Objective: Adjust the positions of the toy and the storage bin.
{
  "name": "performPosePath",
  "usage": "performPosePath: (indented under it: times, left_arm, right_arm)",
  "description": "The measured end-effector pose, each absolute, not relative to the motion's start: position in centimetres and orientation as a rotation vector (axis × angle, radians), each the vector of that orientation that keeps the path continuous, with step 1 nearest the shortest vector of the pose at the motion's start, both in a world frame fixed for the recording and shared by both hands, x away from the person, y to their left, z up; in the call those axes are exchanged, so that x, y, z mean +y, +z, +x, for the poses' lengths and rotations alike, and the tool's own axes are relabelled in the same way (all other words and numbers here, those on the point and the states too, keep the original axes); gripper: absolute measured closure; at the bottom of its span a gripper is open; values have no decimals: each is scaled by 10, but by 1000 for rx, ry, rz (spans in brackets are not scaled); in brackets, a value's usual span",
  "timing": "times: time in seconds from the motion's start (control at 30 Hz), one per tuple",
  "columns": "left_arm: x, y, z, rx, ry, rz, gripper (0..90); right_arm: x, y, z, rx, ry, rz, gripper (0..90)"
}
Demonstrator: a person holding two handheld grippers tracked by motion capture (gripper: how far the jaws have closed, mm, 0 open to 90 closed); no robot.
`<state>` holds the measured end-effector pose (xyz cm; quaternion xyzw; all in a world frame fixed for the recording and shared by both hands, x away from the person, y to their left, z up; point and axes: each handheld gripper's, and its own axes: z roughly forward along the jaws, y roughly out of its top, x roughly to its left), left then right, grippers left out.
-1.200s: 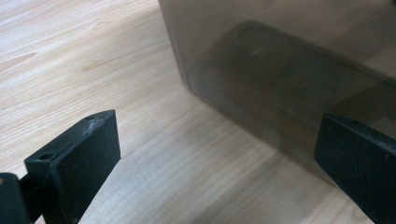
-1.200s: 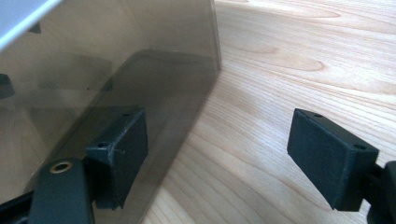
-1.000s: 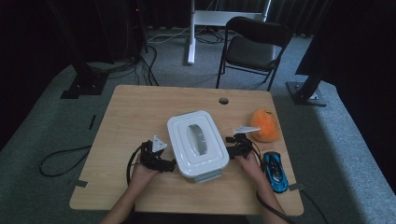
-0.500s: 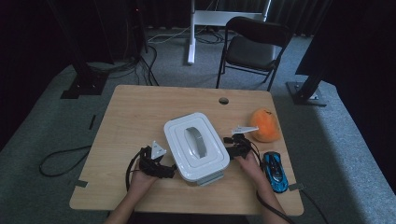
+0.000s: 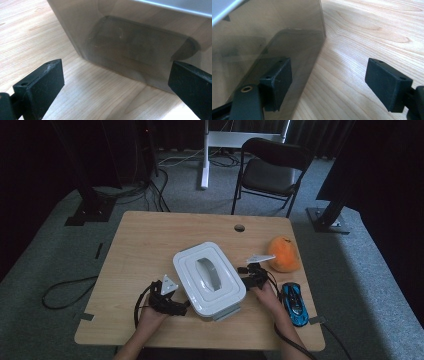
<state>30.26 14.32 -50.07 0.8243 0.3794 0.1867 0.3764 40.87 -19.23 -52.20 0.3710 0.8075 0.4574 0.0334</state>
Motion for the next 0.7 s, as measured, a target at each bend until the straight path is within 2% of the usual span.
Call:
performPosePath:
  times: [0.23,0.3,0.37,0.7]
  left_arm:
    - [143,-502,298,959,470,2105,7]
    - [144,-503,298,963,452,2094,7]
    - [146,-503,299,967,437,2079,7]
    - [153,-501,299,978,458,2068,7]
  right_arm:
    - [-193,-522,408,2497,1405,1134,214]
    - [-194,-521,407,2478,1397,1122,199]
    - [-195,-521,406,2452,1350,1101,136]
    - [-202,-526,396,2343,1273,1161,135]
